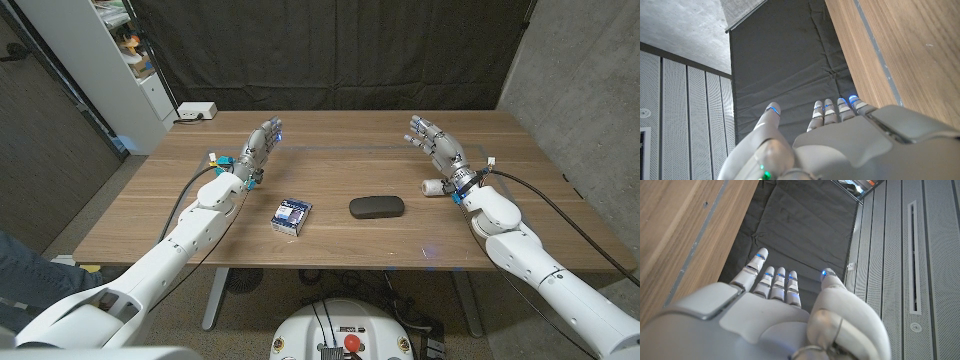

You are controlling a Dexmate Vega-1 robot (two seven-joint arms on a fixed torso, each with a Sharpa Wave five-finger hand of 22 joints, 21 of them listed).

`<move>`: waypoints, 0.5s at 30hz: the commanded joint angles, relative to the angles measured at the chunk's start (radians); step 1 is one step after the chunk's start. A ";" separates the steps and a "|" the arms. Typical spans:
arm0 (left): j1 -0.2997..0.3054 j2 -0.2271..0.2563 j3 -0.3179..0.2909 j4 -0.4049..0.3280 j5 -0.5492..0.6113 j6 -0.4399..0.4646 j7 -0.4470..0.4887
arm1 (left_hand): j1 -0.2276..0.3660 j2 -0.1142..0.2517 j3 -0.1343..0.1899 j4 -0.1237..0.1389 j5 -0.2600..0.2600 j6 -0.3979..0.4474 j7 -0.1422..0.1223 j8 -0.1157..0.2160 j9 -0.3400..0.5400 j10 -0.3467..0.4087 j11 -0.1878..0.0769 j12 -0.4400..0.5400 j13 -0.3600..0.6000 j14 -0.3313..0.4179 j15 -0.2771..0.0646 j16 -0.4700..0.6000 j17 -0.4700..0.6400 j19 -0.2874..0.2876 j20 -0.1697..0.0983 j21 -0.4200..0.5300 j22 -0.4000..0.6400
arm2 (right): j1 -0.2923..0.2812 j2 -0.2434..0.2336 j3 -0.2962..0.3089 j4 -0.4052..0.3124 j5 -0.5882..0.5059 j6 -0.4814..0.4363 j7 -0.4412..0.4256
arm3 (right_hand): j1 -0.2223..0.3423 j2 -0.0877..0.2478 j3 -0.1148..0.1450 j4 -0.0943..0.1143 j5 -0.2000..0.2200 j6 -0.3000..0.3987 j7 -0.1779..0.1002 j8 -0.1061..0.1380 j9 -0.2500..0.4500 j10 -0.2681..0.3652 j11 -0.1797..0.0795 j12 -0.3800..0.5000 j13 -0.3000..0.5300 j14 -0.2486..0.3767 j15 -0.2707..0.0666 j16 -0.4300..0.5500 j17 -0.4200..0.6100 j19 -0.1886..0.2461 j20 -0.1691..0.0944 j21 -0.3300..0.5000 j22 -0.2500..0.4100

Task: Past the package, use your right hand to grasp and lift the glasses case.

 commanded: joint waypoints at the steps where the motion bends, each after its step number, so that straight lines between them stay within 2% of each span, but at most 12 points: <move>1: 0.001 0.003 0.003 -0.005 0.001 -0.004 -0.006 | 0.010 0.000 0.001 -0.008 0.001 0.001 0.007 0.002 0.004 0.003 0.002 0.004 0.003 0.003 0.009 0.006 0.005 -0.005 0.006 0.004 0.006 | -0.039 -0.020 0.010 -0.044 -0.002 0.012 0.001 | 0.010 0.006 0.001 -0.005 0.004 0.010 0.003 0.008 0.002 0.007 -0.003 0.006 0.002 0.009 0.002 0.008 0.000 0.010 0.000 0.006 0.005; 15: 0.019 0.012 -0.003 -0.024 -0.001 -0.010 -0.003 | 0.011 0.000 -0.001 -0.010 0.001 0.002 0.005 0.002 0.004 0.004 0.000 0.004 0.003 0.002 0.007 0.005 0.005 -0.008 0.014 0.004 0.006 | -0.067 -0.040 0.014 -0.088 -0.011 0.024 0.011 | 0.009 0.007 -0.001 -0.007 0.004 0.011 0.003 0.007 0.002 0.007 -0.004 0.005 0.000 0.008 0.002 0.008 -0.004 0.009 0.001 0.005 0.005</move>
